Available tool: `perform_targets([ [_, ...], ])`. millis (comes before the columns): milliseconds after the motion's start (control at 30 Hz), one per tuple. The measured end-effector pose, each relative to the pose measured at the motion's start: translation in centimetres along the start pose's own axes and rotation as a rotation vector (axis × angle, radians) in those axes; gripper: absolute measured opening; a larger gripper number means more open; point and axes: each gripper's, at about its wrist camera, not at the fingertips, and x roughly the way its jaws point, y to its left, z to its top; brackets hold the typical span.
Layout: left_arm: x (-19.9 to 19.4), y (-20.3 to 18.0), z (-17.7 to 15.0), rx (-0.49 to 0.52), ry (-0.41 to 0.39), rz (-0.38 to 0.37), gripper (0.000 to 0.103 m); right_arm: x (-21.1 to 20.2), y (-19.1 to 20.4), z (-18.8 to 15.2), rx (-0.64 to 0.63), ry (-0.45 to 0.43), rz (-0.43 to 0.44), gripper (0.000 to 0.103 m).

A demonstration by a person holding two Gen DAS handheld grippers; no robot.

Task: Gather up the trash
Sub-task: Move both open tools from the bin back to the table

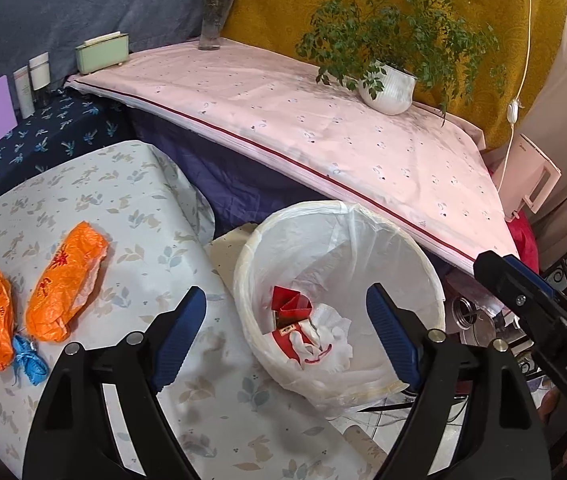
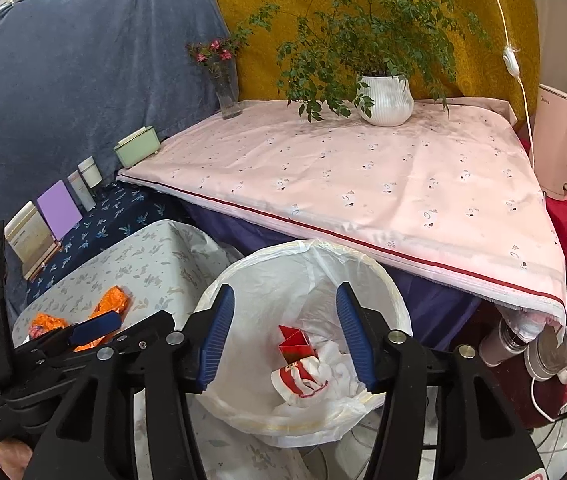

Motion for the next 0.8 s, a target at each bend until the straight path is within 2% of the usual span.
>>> perform_targets([
  [467,-4.3,4.5,-0.9,-0.059,-0.059,0.093,0.078,-2.3,4.5,-0.5,-0.055,-0.025,0.057,0.055],
  [800,-7.6,10.4,-2.3,-0.147,-0.080,0.173,0.078,-2.9,9.4,-1.8,-0.111,-0.011,0.110,0.056],
])
